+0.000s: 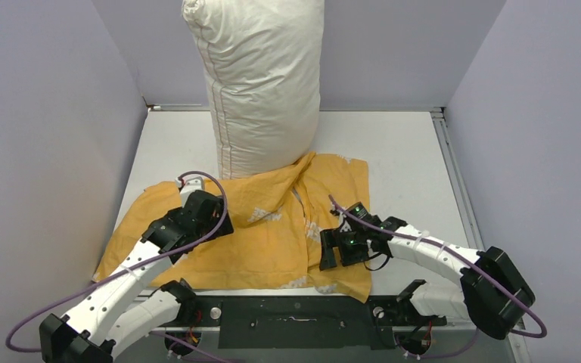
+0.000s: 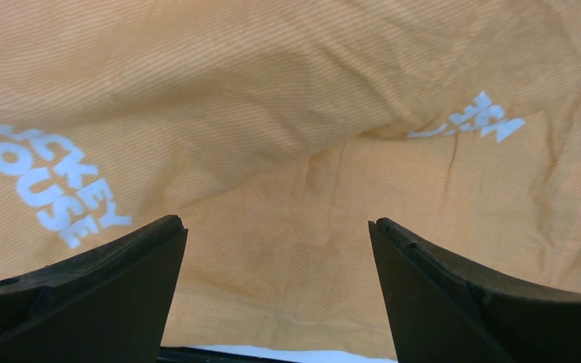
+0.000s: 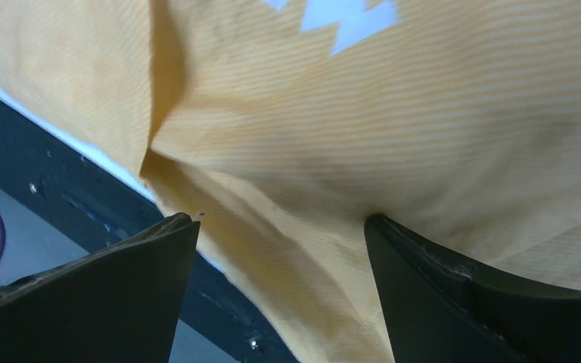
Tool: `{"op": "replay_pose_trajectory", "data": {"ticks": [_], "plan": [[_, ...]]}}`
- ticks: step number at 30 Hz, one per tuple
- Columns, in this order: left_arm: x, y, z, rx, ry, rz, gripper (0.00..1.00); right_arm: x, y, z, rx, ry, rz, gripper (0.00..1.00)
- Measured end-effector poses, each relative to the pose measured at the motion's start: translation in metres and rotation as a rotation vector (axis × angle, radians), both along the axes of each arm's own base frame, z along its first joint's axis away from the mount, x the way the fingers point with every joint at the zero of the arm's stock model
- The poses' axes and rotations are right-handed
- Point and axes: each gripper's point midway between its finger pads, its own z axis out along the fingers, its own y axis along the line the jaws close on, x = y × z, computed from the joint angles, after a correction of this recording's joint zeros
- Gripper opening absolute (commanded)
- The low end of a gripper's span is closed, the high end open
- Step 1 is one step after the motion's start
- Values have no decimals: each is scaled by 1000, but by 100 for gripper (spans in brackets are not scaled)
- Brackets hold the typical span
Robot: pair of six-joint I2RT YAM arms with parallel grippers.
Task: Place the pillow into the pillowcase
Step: Pick up the pillow at the center of the board.
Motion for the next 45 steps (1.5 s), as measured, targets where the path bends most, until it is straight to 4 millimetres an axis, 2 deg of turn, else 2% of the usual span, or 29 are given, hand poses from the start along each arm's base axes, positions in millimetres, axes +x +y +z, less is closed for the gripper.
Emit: {"op": "replay_pose_trajectory", "data": {"ticks": [2,4,5,8,10,12,15,17,19,21,23,24,25,27,30,32,34,39,42,45], "plan": [[10,-4,-6,-62,6,-8,97,-11,14,-5,5,-7,34,86],[22,-9,-2,-110,-16,-33,100,-20,33,-4,41,-34,69,88],[29,-13,3,-136,-35,-55,97,-26,42,-4,61,-43,89,90],[58,-24,27,-182,-111,-126,96,-51,68,0,116,-43,150,99],[80,-30,51,-198,-183,-171,96,-62,77,2,131,-37,178,91],[107,-35,83,-217,-282,-215,96,-67,83,6,133,-37,185,90],[141,-36,124,-222,-421,-253,96,-54,91,24,131,-83,158,90],[166,-35,151,-222,-521,-277,96,-40,100,50,159,-145,133,90],[188,-34,168,-232,-593,-294,96,-23,108,83,209,-222,108,90],[211,-35,178,-249,-651,-321,96,-7,110,117,264,-298,73,90],[231,-39,177,-272,-680,-356,99,9,105,142,302,-355,31,90],[241,-44,174,-291,-685,-376,91,17,100,151,311,-375,6,90],[250,-50,170,-313,-686,-400,77,25,94,157,316,-391,-19,90],[268,-68,163,-381,-674,-451,41,38,82,162,307,-413,-68,90],[288,-92,159,-445,-647,-507,0,46,70,157,267,-414,-101,90],[301,-114,166,-457,-636,-553,0,46,63,151,232,-407,-107,90],[305,-140,175,-444,-631,-591,0,48,57,146,202,-406,-118,90],[286,-225,192,-383,-638,-684,0,56,34,142,129,-426,-185,90],[274,-277,208,-363,-657,-722,0,60,18,151,98,-471,-238,90],[270,-324,232,-346,-700,-757,0,65,4,169,87,-530,-290,90]]}}
